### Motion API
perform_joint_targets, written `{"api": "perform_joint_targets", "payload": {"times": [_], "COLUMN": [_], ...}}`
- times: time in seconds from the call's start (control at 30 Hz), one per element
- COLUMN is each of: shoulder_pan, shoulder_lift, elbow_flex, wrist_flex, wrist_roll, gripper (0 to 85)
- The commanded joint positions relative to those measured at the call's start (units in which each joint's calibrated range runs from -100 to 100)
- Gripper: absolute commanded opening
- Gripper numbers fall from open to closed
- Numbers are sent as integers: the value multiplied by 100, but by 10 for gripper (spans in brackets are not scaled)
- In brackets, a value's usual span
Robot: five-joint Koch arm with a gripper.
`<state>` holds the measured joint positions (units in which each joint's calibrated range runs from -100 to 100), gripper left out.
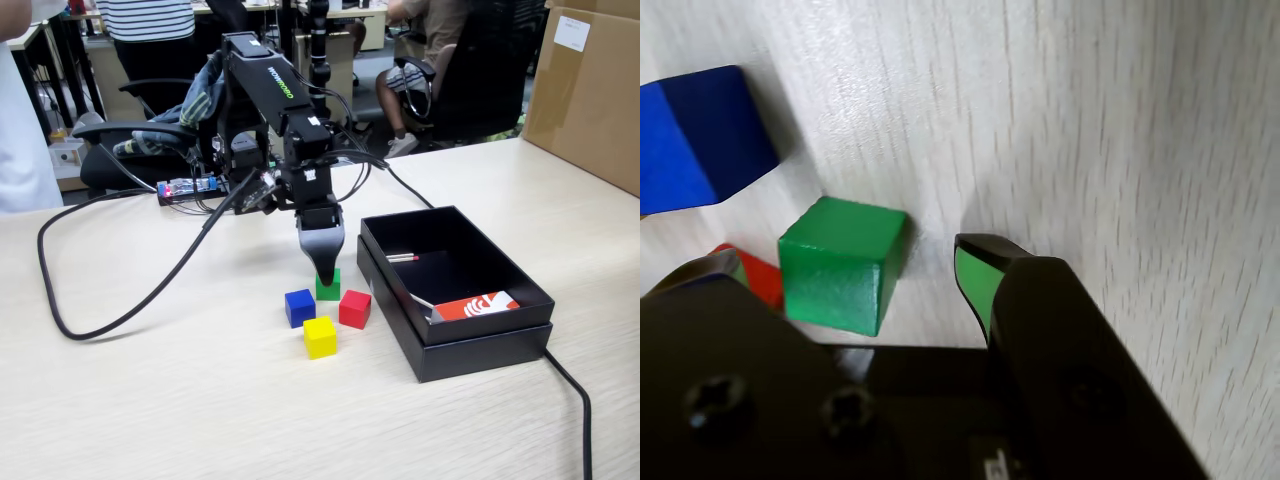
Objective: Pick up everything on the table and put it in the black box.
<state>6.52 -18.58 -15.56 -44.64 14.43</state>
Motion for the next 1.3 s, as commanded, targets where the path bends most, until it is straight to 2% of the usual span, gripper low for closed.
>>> {"api": "perform_joint_targets", "payload": {"times": [0.0, 0.03, 0.27, 0.47, 0.63, 0.83, 0.97, 1.27], "shoulder_pan": [34, 29, 29, 34, 405, 821, 1031, 1153], "shoulder_lift": [108, 234, 486, -1384, -1763, -477, 1313, 2953], "elbow_flex": [505, 586, 822, 1420, 2943, 4430, 5210, 5455], "wrist_flex": [-68, -68, 36, -638, -1078, -1104, -1104, -1234], "wrist_roll": [78, 103, 127, -24, -244, -322, -308, -244], "gripper": [343, 283, 129, 126, 126, 128, 130, 137]}}
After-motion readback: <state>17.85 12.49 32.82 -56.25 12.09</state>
